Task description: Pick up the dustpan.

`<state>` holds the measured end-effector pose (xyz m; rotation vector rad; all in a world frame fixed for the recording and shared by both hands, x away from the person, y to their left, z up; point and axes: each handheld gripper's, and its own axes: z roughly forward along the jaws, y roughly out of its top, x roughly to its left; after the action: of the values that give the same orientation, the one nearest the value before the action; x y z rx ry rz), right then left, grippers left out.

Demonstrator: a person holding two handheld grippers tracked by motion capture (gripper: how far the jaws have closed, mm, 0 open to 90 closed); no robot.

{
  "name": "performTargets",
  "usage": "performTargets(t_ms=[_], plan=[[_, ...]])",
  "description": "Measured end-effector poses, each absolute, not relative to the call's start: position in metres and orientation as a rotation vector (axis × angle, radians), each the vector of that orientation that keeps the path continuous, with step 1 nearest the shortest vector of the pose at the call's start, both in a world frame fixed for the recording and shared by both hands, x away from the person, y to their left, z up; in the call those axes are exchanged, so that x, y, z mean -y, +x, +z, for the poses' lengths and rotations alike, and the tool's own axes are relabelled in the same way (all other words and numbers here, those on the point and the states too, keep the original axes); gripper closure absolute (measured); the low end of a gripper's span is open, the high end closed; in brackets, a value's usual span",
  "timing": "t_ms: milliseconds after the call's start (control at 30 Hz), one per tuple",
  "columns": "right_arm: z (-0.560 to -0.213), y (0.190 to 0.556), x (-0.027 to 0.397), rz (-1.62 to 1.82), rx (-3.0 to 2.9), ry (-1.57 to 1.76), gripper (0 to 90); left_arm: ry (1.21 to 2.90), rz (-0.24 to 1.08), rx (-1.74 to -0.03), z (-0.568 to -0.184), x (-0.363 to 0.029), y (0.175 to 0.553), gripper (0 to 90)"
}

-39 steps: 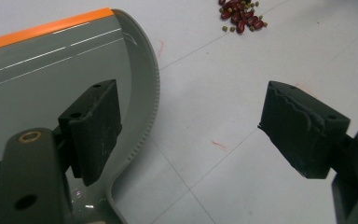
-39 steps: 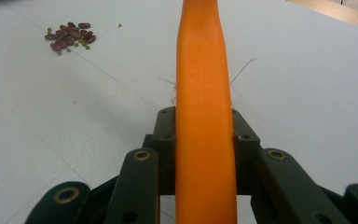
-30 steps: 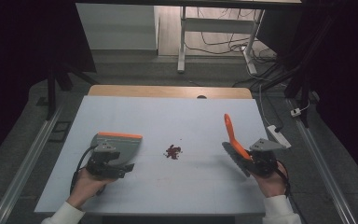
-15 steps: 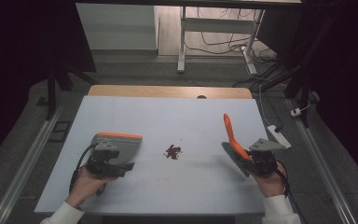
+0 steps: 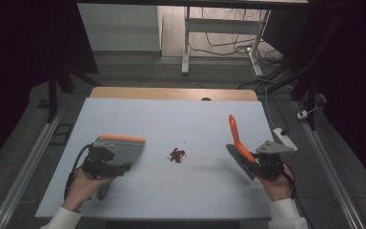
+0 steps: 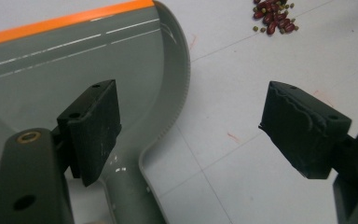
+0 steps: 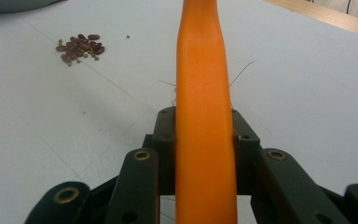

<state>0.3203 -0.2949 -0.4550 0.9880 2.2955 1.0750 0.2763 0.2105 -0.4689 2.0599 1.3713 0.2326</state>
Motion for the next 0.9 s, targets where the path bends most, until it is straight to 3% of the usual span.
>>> performTargets(t_ms=[467, 900], plan=[[-0.455, 0.319, 0.294, 1.061, -2.293, 0.984, 69.9, 2.050, 0.226, -1.486, -0.473, -0.230, 0.264, 21.6], [-0.457, 0.319, 0.290, 1.078, -2.315, 0.977, 69.9, 2.016, 0.137, -1.581, -0.494, -0.236, 0.256, 20.9]])
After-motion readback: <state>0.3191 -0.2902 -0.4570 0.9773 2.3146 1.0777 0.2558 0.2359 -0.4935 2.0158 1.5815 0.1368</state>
